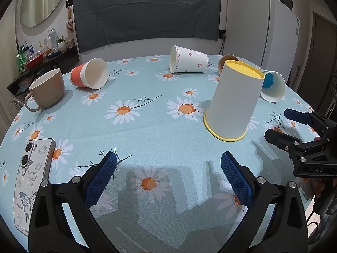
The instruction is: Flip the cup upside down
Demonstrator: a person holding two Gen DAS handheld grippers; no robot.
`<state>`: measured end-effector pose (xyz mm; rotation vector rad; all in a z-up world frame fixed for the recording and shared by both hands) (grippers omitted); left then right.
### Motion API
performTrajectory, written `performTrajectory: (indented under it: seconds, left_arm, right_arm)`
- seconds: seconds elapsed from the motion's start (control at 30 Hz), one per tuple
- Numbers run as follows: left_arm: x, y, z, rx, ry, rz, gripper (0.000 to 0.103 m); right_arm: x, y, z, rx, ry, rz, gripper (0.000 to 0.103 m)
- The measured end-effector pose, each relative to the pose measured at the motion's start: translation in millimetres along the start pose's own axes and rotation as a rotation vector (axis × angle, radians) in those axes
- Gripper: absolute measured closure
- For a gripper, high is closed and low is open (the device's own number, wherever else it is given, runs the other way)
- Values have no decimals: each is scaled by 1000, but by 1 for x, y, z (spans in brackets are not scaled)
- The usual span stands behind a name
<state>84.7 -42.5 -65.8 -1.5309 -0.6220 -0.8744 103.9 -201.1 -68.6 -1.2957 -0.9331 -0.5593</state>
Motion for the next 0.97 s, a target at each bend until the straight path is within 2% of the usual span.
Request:
performTrajectory:
  seconds: [0.97]
  left_arm:
    - [1, -5, -5, 10, 39, -25, 6]
  right_arm:
    - [-1, 1, 2, 7, -2, 6, 13]
Point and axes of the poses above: each gripper's, at about its wrist camera, not at the fingertips, and y roughly the way its jaws point, z to its left, x to its top, the point moved 8 cm from there along y, roughly the way its jaws point, and after that the axes turned 5 degrees about -z, right-handed, at the moved point
